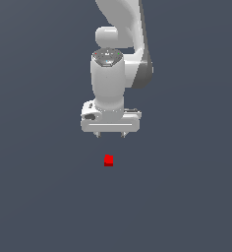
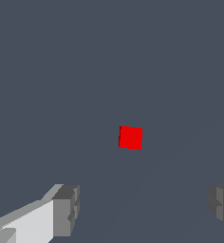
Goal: Pick up the red cube and move it to a goal position.
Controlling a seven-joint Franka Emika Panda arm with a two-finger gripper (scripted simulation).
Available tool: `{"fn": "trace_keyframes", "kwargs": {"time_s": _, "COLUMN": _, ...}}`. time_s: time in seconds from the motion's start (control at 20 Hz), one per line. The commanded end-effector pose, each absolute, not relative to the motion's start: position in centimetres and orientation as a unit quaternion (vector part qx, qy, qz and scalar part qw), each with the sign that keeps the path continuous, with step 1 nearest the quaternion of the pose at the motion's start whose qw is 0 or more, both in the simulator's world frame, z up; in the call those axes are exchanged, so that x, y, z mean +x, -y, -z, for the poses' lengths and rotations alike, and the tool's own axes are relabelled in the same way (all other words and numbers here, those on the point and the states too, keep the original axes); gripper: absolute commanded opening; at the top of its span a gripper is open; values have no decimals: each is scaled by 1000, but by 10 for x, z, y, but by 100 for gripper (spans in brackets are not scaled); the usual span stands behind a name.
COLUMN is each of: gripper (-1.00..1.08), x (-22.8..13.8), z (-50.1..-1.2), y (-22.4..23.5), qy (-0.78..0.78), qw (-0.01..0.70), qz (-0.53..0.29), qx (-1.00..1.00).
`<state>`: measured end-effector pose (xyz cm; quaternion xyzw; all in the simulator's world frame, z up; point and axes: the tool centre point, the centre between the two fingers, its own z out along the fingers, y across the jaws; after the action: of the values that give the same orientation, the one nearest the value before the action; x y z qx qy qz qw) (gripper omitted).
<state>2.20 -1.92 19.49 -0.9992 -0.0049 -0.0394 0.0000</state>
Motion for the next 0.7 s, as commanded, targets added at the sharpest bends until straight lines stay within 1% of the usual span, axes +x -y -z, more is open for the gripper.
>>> {"fn": "trace_keyframes", "kwargs": {"time_s": 0.0, "gripper": 100, "x": 22, "z": -195, "y": 19, "qy": 5, "qw": 0, "qz": 39, "qx": -999}}
{"fn": "trace_keyframes", "kwargs": {"time_s": 0.3, "gripper": 100, "x": 24, "z": -184, "y": 20, "qy": 2, "qw": 0, "qz": 37, "qx": -999}}
{"fn": "trace_keyframes", "kwargs": {"time_s": 0.65, "gripper": 100, "x": 31, "z": -144, "y": 23, "qy": -9, "qw": 0, "qz": 28, "qx": -1000}}
